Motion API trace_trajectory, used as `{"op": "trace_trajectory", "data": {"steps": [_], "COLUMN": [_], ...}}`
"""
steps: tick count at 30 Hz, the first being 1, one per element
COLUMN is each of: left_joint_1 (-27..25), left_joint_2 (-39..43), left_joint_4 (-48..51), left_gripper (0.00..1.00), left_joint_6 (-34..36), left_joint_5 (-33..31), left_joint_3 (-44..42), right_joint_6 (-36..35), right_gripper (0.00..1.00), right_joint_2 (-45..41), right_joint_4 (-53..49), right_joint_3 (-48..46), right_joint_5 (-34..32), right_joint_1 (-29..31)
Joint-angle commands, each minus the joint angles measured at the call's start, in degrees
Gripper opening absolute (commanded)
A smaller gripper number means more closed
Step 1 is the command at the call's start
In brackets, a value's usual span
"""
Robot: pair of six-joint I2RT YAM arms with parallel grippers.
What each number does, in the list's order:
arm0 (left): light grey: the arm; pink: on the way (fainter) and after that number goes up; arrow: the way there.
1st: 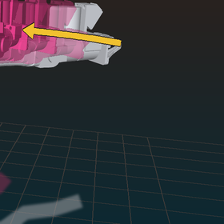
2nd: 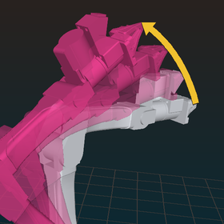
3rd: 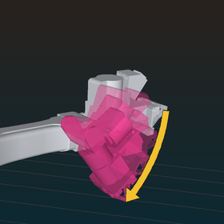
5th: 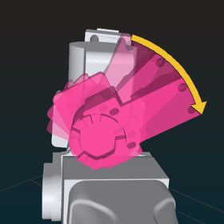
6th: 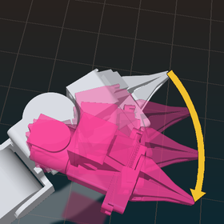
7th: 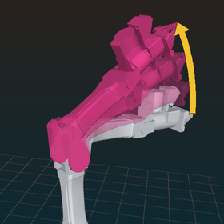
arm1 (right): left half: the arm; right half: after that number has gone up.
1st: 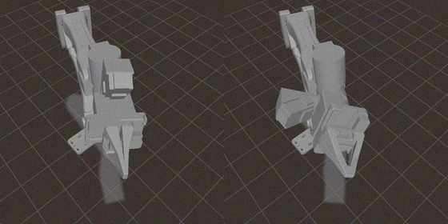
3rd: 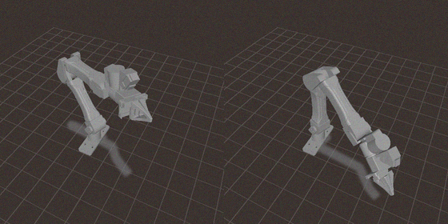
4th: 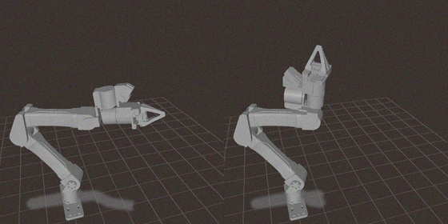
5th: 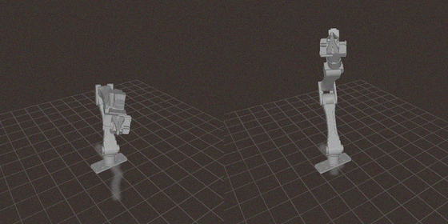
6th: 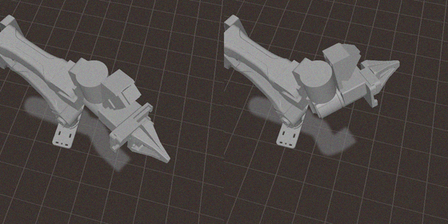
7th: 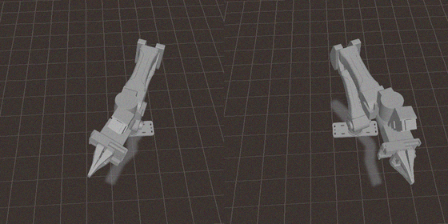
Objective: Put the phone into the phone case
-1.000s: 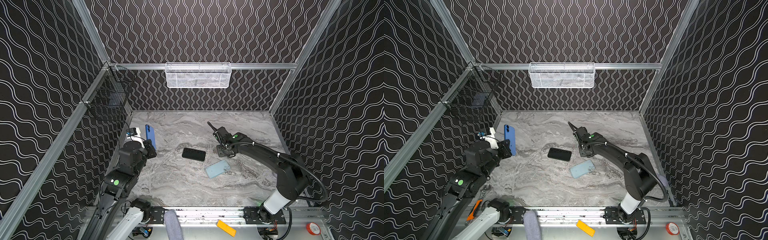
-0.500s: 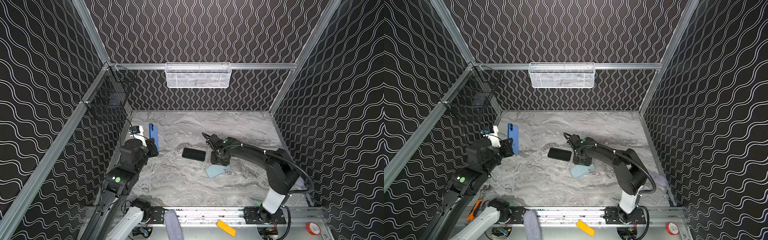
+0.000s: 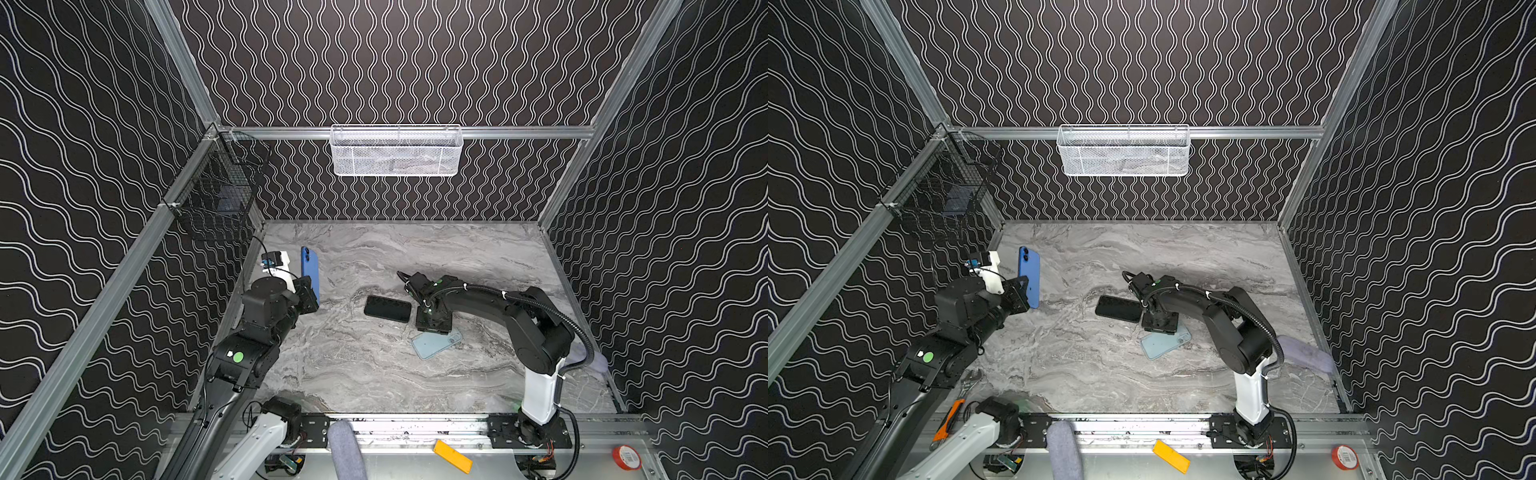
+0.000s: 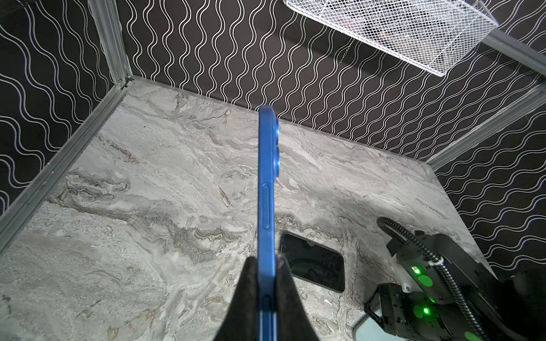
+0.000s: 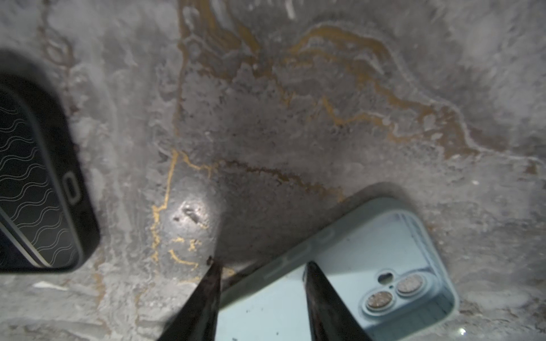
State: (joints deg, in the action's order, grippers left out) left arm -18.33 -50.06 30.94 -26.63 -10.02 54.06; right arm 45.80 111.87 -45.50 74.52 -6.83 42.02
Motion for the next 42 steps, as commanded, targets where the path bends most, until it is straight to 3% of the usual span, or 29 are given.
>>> {"op": "trace_trajectory", "data": {"steps": [1,12,22,31,42], "left_joint_1": [0.06,-0.04,-0.02,-0.03,-0.04], "left_joint_2": [-0.29,-0.58,-0.47,3.15,3.21], "left_joint_4": [-3.87,-3.56,-0.51,2.83,4.47], "left_gripper": [0.0,0.0,0.0,0.0,0.0], "left_joint_6": [0.88,0.89,2.82,5.53,5.36], "left_joint_5": [0.34,-0.3,-4.25,-13.38,-12.92], "left_joint_3": [0.07,0.29,3.03,6.14,8.33], "right_joint_6": [0.8,-5.49,-19.79,-34.83,-48.42], "right_gripper": [0.46,0.21,0.0,0.0,0.0], "right_joint_2": [1.77,-0.3,-11.98,-11.48,-3.53], "right_joint_4": [1.31,1.53,6.84,6.9,8.72], "right_joint_3": [0.43,-0.86,-9.49,-8.3,-0.35], "right_joint_5": [-1.09,-1.8,1.69,0.01,-6.55], "right_joint_1": [0.01,0.37,7.58,19.0,26.78]}}
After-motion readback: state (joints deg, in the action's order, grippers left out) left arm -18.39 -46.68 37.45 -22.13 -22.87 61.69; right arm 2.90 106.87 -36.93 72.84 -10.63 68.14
